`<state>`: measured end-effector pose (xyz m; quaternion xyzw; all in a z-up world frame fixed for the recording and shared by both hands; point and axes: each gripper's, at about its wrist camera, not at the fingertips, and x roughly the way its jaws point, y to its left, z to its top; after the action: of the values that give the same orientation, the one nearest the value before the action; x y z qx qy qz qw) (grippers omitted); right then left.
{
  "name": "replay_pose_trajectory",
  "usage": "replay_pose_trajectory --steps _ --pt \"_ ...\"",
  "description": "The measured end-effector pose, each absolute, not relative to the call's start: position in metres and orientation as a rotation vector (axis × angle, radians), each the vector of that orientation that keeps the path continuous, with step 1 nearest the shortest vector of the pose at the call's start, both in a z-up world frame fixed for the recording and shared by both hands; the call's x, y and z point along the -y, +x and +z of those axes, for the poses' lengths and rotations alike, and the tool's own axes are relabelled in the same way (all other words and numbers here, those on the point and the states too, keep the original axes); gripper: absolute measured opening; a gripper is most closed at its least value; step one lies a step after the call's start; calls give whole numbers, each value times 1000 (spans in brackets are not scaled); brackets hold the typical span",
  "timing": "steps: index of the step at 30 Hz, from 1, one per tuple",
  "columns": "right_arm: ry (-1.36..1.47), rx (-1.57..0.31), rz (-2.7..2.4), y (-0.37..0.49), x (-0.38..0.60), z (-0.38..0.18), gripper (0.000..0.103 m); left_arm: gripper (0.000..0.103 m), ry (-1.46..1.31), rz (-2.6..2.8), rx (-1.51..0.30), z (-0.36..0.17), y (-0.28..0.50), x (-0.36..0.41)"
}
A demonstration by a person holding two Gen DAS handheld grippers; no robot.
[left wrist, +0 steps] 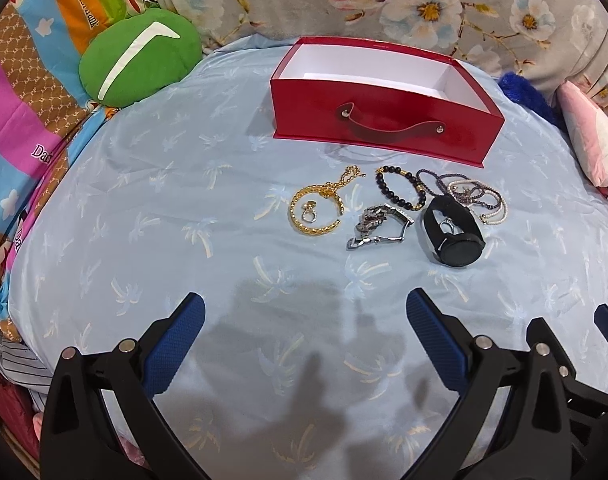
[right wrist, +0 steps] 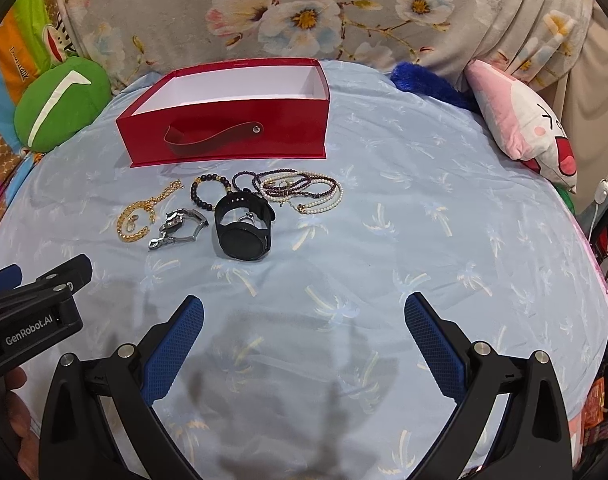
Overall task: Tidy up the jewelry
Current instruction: 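Lower the right gripper onto the black smartwatch and close on its strap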
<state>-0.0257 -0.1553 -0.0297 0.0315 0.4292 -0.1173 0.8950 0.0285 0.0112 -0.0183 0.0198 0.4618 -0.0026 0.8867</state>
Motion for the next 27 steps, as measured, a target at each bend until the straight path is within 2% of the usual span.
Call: replay_pose_trajectory --steps 16,19,24,27 --pt "55 -912 -124 4 154 -60 98 98 42 58 -990 -41 62 -37" --pt "40 -929 -100 16 149 -68 91 98 43 88 -997 -47 73 -48" --pt "27 -951 -31 40 138 -80 69 98 30 120 -1028 -59 90 -65" --pt "-9 -934 0 53 130 -82 65 98 9 121 -1042 -64 98 -72"
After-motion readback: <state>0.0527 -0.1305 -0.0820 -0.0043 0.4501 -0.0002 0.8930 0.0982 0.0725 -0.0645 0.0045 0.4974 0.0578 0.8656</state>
